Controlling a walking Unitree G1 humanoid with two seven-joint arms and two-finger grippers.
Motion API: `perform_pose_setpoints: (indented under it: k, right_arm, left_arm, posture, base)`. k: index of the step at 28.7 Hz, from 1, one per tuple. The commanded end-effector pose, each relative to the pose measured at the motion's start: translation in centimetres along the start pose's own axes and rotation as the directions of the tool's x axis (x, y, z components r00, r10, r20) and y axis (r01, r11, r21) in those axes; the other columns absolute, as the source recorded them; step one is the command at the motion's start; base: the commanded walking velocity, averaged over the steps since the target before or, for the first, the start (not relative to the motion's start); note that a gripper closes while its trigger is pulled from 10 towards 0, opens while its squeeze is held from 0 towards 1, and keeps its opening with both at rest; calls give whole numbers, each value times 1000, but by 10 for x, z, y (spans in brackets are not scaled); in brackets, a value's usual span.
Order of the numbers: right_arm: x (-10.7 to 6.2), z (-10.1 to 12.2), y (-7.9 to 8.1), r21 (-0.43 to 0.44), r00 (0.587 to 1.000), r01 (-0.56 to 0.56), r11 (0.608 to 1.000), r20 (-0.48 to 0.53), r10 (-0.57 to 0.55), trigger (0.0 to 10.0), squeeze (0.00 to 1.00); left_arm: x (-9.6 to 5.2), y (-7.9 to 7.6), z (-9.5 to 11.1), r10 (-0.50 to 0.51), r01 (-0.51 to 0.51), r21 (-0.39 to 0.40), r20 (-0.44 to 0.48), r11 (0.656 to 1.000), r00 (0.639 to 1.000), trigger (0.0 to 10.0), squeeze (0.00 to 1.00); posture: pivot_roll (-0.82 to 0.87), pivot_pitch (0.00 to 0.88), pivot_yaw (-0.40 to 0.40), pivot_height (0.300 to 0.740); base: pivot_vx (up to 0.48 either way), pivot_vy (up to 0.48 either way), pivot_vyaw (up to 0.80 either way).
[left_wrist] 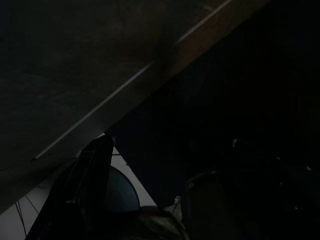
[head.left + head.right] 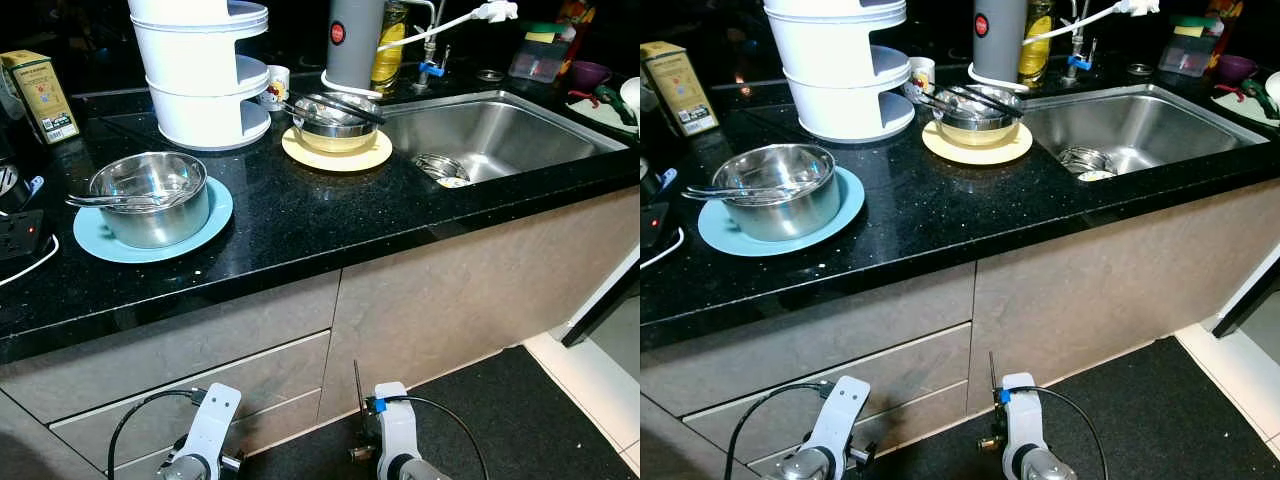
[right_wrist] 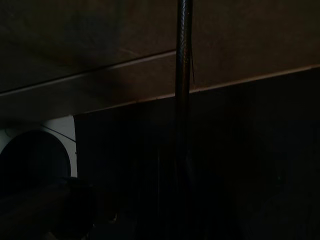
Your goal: Kitchen organization
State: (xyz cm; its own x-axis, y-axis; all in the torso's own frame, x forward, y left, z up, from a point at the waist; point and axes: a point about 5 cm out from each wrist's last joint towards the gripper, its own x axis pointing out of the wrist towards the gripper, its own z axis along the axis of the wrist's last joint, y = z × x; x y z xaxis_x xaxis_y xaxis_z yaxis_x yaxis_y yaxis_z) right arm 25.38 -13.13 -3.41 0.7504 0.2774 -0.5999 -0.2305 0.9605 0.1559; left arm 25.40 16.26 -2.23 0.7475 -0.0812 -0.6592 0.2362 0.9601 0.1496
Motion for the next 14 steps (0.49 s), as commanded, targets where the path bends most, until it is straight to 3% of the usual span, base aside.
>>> perform_pose_setpoints:
  k: [1,8,14]
  right_arm:
    - [-2,-7,0,8,1000,2,1000,-13,-2,10000,0]
    - [-1,-9,2,-39,999,-32,999,-18,32,10000,0]
    - [-1,-8,-1,-29,1000,-13,1000,-12,13,10000,0]
  left_arm:
    - [0,1,-6,4,-4,4,-12,1000,1000,10000,0]
    - [1,1,-5,-1,1,10,6,1000,1000,10000,0]
    - [2,-1,-3,-7,6,21,15,1000,1000,10000,0]
  posture:
    - [-78,177,-14,740]
    - [-81,180,-13,740]
    - [-83,183,-15,740]
  base:
    - [0,0,0]
    - [0,0,0]
    - [0,0,734]
